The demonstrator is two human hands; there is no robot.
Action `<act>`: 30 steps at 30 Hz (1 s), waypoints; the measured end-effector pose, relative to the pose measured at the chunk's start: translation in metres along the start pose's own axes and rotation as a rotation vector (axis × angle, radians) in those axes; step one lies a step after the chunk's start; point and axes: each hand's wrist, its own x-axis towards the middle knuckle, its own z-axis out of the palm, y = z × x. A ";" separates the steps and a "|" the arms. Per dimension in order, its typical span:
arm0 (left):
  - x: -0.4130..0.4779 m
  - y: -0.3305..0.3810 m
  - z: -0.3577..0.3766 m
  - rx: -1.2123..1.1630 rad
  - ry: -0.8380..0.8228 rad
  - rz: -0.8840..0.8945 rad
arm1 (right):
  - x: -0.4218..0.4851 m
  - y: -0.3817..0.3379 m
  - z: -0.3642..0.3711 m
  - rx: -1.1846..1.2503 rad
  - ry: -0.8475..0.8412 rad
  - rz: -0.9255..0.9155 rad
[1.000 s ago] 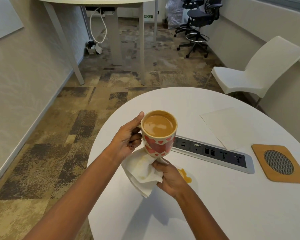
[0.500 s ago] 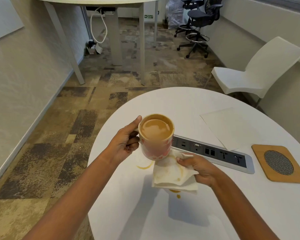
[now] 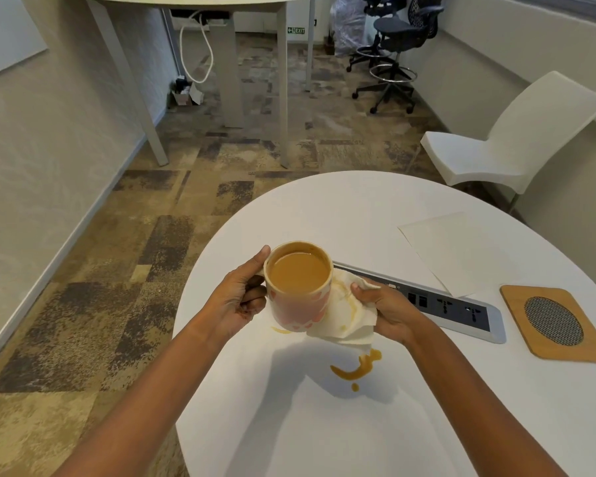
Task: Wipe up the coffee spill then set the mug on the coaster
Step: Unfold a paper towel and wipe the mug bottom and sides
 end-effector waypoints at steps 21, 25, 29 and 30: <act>0.048 -0.014 -0.061 -0.108 0.159 0.107 | 0.083 0.055 0.019 -1.265 0.367 -0.446; 0.058 -0.014 -0.069 -0.094 0.169 0.120 | 0.103 0.075 0.029 -1.502 0.239 -0.245; 0.065 -0.014 -0.073 -0.100 0.182 0.124 | 0.115 0.098 0.037 -1.690 0.204 -0.170; 0.067 -0.013 -0.073 -0.103 0.180 0.126 | 0.116 0.103 0.037 -1.735 0.212 -0.182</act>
